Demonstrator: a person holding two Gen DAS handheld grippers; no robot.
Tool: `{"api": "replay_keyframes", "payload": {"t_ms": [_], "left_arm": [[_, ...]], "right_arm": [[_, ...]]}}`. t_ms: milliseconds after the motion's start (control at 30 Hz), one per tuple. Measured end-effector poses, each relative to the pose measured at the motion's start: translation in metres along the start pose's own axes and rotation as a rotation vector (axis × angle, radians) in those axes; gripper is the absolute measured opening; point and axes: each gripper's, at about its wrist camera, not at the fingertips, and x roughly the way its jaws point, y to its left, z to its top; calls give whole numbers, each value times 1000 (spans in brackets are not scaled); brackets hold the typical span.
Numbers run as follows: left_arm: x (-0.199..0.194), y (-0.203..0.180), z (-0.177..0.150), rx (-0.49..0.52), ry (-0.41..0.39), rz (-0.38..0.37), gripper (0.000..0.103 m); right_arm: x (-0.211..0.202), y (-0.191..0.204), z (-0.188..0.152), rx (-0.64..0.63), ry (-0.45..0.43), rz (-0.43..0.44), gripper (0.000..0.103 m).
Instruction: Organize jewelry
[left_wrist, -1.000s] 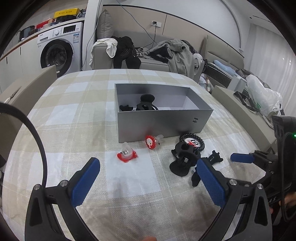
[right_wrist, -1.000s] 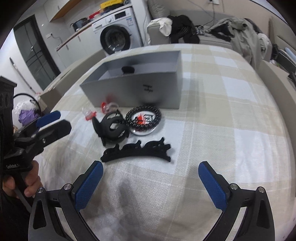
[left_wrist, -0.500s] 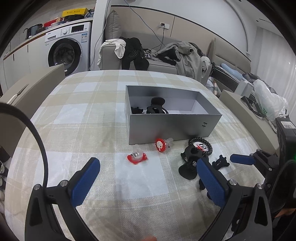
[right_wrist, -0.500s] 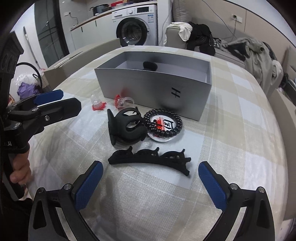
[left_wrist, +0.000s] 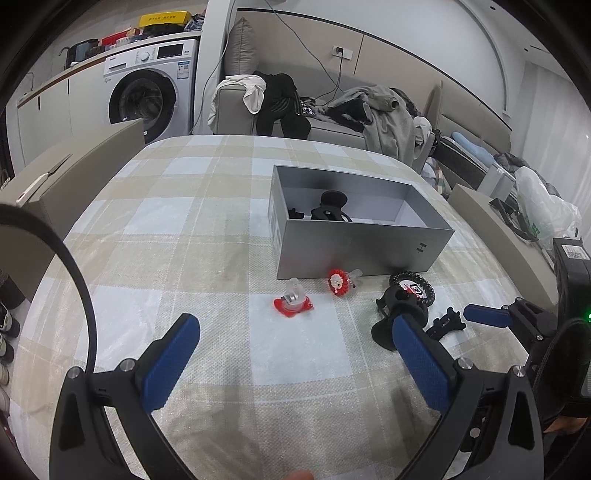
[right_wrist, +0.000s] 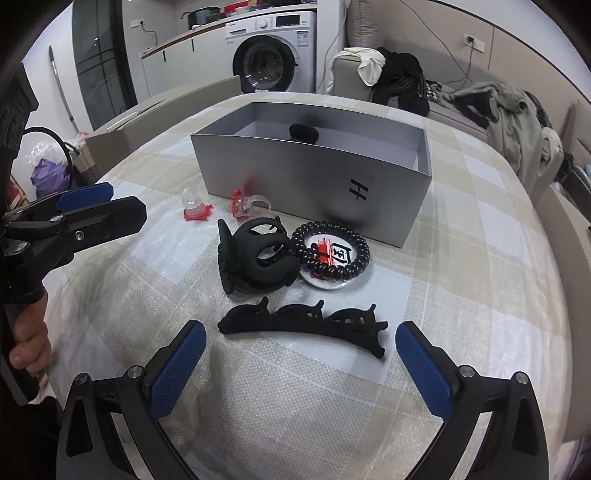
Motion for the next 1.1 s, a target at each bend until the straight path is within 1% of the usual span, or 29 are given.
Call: {"api": "replay_keyframes", "payload": {"t_ms": [200,333,400,533,633,767,867,1000,1100], "left_arm": [[1,9,-2,-32,14,-9,102],[3,12,-2,-47,21,-11,101],[5,11,-2,-44,25,-15,102],[8,5,-1,-21,31,-21,101],[10,1,0,-6,38,-31,101],[16,-5,1,7,61,-40,101],[16,-13,0,31,60,-69,101],[17,-28,1,113,64,-112,101],[18,-39,2,169,57,-147,101]], "right_arm": [[5,3,2,-16,3,-7,102],[6,5,1,-28,1,-24,95],[4,4,1,-27,-4,-14,94],[-7,-1,-1,-5,-38,27,93],[-16,-9,-1,30,-65,46,93],[-31,-27,-2,114,-111,83,93],[-43,-42,-4,176,-155,110,93],[-49,-61,-6,264,-173,144,93],[-50,-69,-9,290,-175,124,93]]}}
